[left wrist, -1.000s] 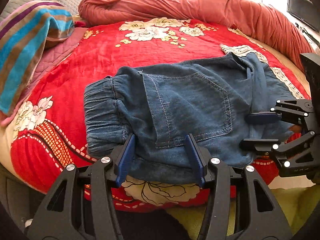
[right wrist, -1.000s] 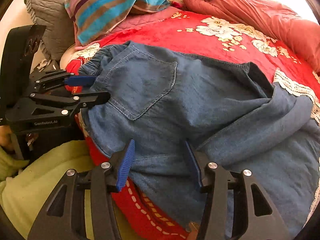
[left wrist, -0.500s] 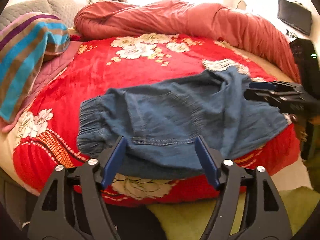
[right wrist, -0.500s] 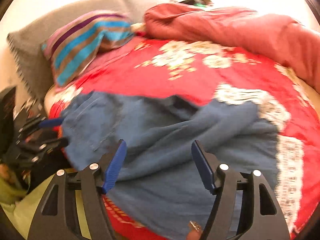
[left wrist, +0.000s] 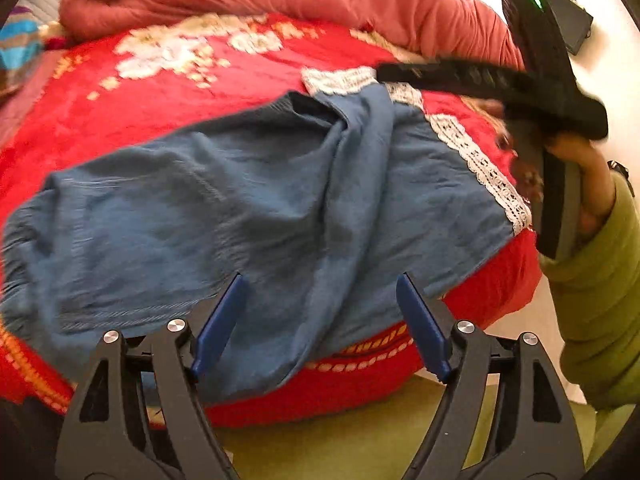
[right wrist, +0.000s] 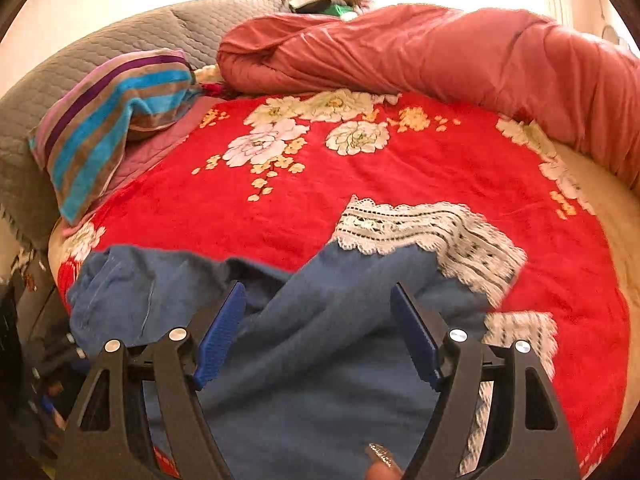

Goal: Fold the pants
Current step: 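Pinch the lace leg hem with the right gripper while the left gripper grasps the denim leg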

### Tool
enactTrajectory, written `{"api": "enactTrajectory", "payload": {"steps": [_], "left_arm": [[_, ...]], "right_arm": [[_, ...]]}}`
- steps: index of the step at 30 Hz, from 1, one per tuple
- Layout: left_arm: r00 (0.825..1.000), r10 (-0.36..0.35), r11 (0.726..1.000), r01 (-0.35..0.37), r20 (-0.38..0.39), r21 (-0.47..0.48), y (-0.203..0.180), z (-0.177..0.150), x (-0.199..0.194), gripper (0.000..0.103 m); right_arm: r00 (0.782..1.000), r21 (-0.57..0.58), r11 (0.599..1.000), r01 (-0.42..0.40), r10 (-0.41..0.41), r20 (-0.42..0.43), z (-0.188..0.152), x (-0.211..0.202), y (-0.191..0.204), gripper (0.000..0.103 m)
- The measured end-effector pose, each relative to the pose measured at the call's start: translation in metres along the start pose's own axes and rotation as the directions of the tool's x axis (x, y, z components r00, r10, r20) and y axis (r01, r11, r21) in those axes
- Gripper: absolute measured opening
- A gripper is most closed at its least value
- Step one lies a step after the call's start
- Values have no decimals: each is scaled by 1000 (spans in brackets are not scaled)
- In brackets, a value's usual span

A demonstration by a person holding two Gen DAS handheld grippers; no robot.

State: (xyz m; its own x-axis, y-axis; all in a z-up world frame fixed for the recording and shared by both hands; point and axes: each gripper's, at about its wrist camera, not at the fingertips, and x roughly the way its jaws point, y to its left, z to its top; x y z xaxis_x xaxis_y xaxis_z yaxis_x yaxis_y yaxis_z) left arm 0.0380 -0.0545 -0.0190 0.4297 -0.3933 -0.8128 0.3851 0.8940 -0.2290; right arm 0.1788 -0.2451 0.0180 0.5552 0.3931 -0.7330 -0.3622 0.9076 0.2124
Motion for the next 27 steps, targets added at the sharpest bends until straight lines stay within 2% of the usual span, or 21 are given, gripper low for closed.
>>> {"api": "enactTrajectory", "payload": {"steps": [3, 7, 11, 14, 16, 17, 18, 20, 21, 24, 27], "left_arm": [[1000, -10, 1000, 10, -29, 12, -3, 13, 17, 67], [998, -19, 1000, 20, -54, 6, -3, 28, 35, 67], [999, -14, 1000, 14, -44, 4, -7, 29, 46, 67], [999, -7, 1000, 8, -33, 21, -9, 24, 46, 67], [999, -19, 1000, 20, -29, 13, -7, 23, 44, 67], [999, -24, 1000, 24, -28, 7, -6, 23, 45, 67], [999, -30, 1000, 30, -26, 1, -4, 22, 45, 67], [999, -36, 999, 36, -21, -5, -4, 23, 44, 68], [999, -38, 999, 38, -18, -6, -4, 22, 44, 68], [999, -42, 999, 42, -8, -9, -4, 19, 41, 68], [999, -44, 999, 44, 2, -15, -1, 20, 42, 68]], "right_arm": [[1000, 19, 1000, -3, 4, -29, 17, 23, -4, 74], [995, 15, 999, 41, -40, -93, 35, 60, -6, 74], [986, 23, 998, 64, -59, -153, 45, 99, -8, 74], [972, -6, 989, 146, -145, -186, 50, 123, -9, 74], [965, -9, 985, 175, -173, -197, 52, 136, -14, 73], [962, 4, 983, 183, -178, -205, 53, 141, -18, 66], [962, 20, 982, 189, -181, -205, 53, 145, -23, 48], [956, 8, 973, 230, -225, -188, 55, 144, -28, 27], [963, 23, 977, 213, -206, -175, 56, 139, -33, 14], [982, 110, 982, 151, -136, -132, 54, 115, -49, 10], [991, 163, 979, 121, -109, -81, 51, 87, -60, 9]]}}
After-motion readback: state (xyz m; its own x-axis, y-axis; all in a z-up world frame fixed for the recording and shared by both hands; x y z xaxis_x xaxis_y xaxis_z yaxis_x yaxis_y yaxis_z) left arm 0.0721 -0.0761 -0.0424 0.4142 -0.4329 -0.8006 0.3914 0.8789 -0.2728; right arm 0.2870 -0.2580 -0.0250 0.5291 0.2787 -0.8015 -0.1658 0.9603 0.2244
